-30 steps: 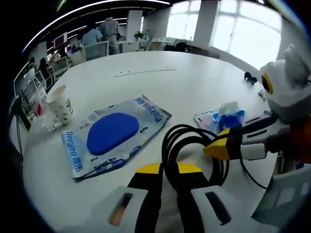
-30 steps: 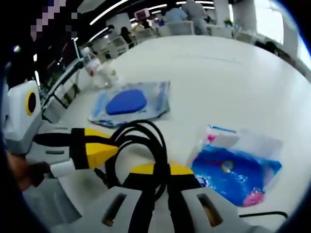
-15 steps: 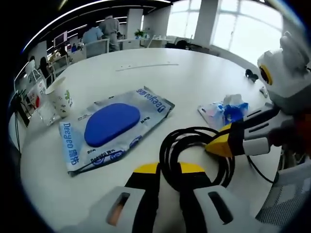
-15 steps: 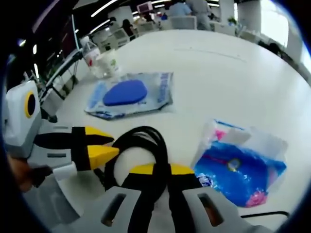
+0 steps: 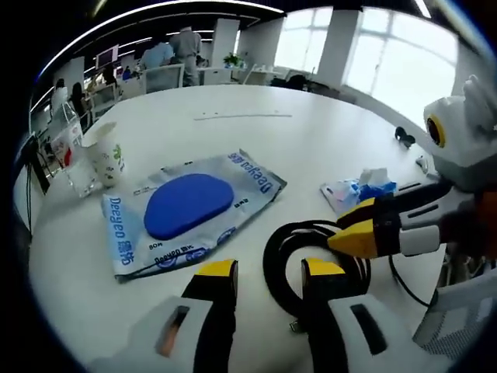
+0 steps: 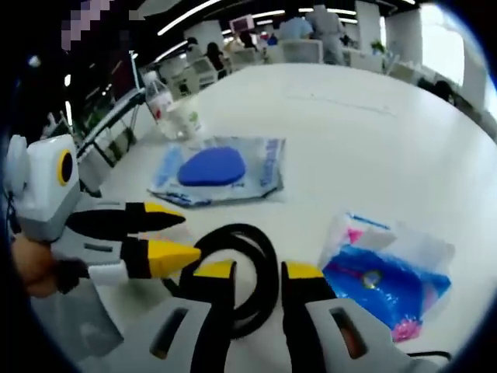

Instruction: Arrange the tabletop items into an orderly group along one side of the table until the central work area is clear of visible clutter.

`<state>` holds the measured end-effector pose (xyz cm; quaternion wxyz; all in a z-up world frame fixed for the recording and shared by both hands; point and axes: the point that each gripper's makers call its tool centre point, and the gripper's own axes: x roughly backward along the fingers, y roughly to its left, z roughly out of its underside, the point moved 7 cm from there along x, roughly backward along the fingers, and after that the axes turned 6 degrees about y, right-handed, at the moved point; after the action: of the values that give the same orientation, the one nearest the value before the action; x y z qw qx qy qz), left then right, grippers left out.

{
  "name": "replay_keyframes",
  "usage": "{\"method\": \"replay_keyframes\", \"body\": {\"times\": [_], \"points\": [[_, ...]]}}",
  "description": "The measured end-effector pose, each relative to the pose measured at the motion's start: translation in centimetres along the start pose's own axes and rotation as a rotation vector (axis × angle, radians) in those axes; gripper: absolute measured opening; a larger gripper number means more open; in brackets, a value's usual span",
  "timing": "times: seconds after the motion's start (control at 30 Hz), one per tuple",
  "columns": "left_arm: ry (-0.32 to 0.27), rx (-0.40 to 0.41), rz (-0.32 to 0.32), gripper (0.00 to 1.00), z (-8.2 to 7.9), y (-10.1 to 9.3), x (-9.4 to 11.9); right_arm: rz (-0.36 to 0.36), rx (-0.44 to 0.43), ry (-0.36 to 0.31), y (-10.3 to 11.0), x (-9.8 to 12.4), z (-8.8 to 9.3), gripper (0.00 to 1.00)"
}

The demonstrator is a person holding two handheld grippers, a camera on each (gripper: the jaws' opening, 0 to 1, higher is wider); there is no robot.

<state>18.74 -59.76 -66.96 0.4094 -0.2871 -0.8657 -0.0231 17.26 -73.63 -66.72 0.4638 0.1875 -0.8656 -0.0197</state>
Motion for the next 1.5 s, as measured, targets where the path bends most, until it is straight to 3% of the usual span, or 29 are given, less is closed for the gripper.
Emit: {"method": "replay_keyframes", "body": {"times": [0.17,0.3,0.57,1.03,1.5], "points": [[-0.016,-0.010,0.006,0.43,-0.8,0.4,0.6,-0.003,0.074,-0.100,0.0,0.9,-1.3,0.27],[-0.042,0.015,0.002,0.51,-1.3,1.3,1.4,0.021,0.075,-0.156,-0.5,1.7,-2.2,0.39],[-0.099,0.023,-0.001,0.68,-2.8,2.7,3.2,0.040,0.065,-0.211,-1.8,2.4,-4.0,0.50],[-0.189,0.005,-0.023,0.83,-5.3,4.7,6.3,0.019,0.101,-0.267,-1.4,2.7,-7.8,0.59],[-0.173,0.002,-0.054,1.00,-5.0,7.1,6.9,-0.034,0.157,-0.214,0.0,0.6,-9.9,0.79]]}}
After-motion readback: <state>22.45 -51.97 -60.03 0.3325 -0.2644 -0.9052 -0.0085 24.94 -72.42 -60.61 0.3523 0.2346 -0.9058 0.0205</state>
